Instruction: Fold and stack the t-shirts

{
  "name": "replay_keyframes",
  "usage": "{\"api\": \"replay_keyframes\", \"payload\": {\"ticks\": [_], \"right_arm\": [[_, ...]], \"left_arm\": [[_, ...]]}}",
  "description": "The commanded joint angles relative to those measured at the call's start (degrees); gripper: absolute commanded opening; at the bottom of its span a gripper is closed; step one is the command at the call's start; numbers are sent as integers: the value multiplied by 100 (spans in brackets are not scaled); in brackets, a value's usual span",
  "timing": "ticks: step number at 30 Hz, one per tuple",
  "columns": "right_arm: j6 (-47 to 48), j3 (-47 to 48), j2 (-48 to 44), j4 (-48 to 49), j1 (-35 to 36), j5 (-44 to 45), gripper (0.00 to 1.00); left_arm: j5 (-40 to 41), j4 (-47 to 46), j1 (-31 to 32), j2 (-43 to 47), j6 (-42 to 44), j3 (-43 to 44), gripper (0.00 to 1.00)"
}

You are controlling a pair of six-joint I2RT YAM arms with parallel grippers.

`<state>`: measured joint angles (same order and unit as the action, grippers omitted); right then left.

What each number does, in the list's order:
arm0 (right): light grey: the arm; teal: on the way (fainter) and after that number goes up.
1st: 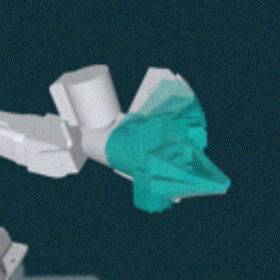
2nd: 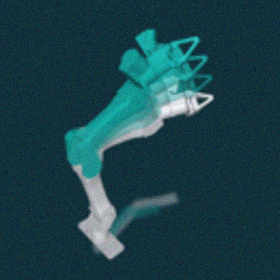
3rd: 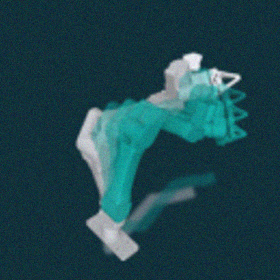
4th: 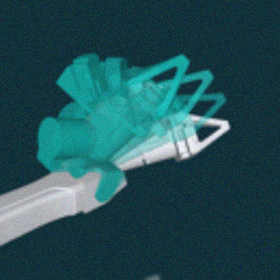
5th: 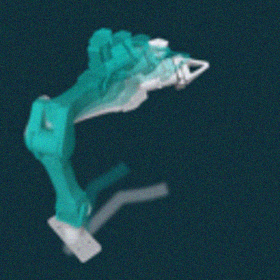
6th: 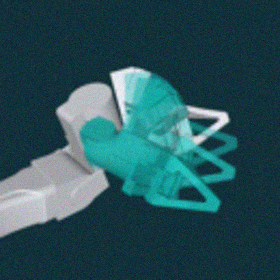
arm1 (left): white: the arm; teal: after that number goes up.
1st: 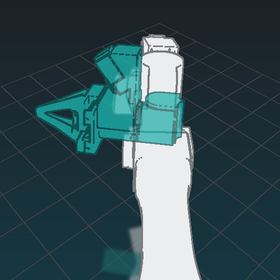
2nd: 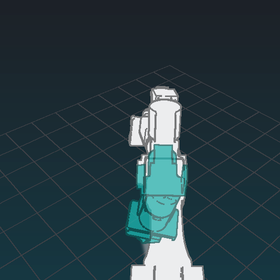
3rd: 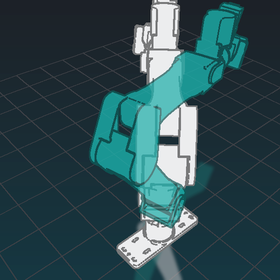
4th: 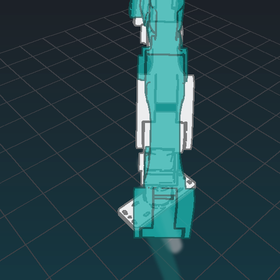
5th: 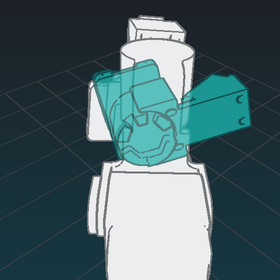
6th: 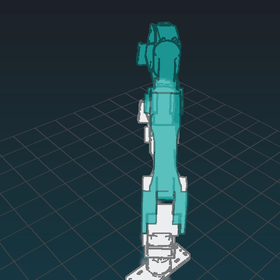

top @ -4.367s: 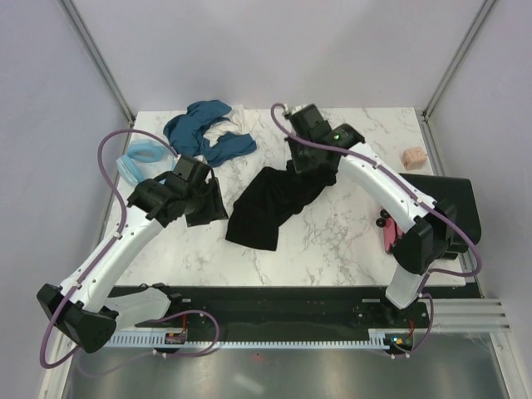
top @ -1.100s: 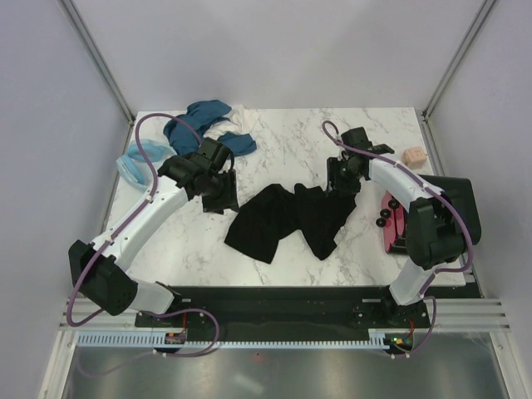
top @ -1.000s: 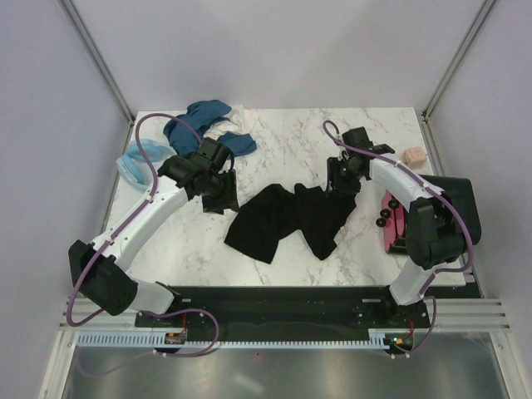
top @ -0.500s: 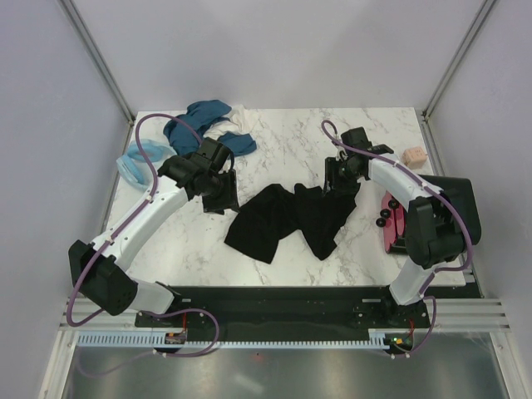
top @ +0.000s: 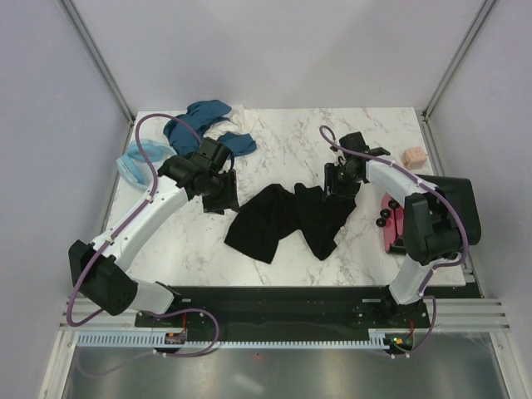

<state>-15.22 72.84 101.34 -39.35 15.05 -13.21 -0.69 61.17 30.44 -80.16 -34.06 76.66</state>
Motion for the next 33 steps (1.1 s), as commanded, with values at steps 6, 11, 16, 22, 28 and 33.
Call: {"api": "replay_keyframes", "payload": {"ticks": [6,11,16,22,28,33], "right_arm": [[-24,46,79,165,-2,46,56],[19,55,140,156,-2,12,56],[19,64,202,165,-2,-313,44],[2,81,18,174,-11,-261,10],[-7,493,-535,121,-2,11,0],[11,1302,-914,-396,-2,284,0]], "left_arm": [[-81,-26,-29,18,-65,156,53],[-81,-26,-29,0,-57,147,54],[-81,-26,-29,-35,-39,174,53],[-89,-52,-29,-52,-39,156,53],[-142,-157,-29,-79,-48,86,53],[-28,-228,-29,-131,-22,278,53]]}}
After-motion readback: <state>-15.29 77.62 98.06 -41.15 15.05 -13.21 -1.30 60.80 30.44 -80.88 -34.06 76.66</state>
